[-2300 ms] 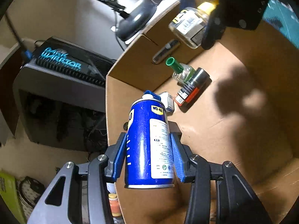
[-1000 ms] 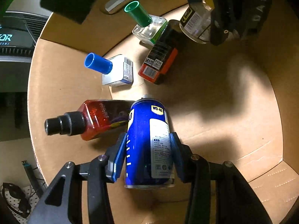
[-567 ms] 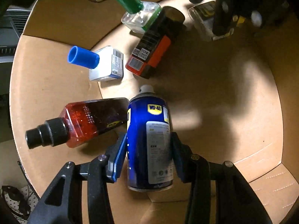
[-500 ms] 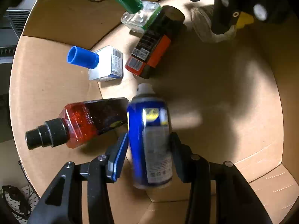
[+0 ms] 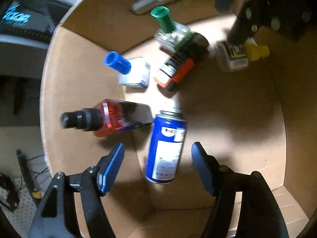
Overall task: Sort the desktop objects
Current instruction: 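Lower both held items into the box and open both grippers, then withdraw both open grippers from the box back over the cutting mat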
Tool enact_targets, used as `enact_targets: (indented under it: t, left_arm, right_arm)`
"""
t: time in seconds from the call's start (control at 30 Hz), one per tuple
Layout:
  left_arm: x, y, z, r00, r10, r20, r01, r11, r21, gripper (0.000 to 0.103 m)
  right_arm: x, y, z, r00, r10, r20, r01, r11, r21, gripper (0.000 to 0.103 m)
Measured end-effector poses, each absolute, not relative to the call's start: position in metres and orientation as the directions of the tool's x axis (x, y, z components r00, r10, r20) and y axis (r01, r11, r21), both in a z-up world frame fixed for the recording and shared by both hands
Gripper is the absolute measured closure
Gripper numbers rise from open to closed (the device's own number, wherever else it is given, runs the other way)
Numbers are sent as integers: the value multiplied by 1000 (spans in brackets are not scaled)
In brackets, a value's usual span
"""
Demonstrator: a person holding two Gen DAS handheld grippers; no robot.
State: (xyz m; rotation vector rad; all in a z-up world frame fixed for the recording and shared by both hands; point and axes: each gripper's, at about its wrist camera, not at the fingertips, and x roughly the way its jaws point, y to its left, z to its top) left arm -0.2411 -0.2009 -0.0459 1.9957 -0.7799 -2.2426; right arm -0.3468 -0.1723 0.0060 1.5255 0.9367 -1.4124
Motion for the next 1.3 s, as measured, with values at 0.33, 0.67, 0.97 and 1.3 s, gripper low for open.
enact_targets:
  t: [0.33,0.67,0.97,1.3]
  left_arm:
    - [-205,-218,-31,-219,-359,-907,-94,-918,386,32]
    - [-170,-196,-9,-438,-333,-835,65,-938,340,32]
    - [-149,-185,18,-581,-289,-761,166,-957,237,32]
    - [-116,-186,50,-706,-306,-639,347,-936,65,32]
  right_arm:
    - [-350,-152,8,10,-113,-994,893,-445,60,59]
    - [-289,-148,1,-120,-285,-951,852,-521,49,60]
    - [-248,-144,27,-214,-403,-890,850,-526,34,61]
    - [-217,-120,65,-380,-572,-727,801,-597,51,61]
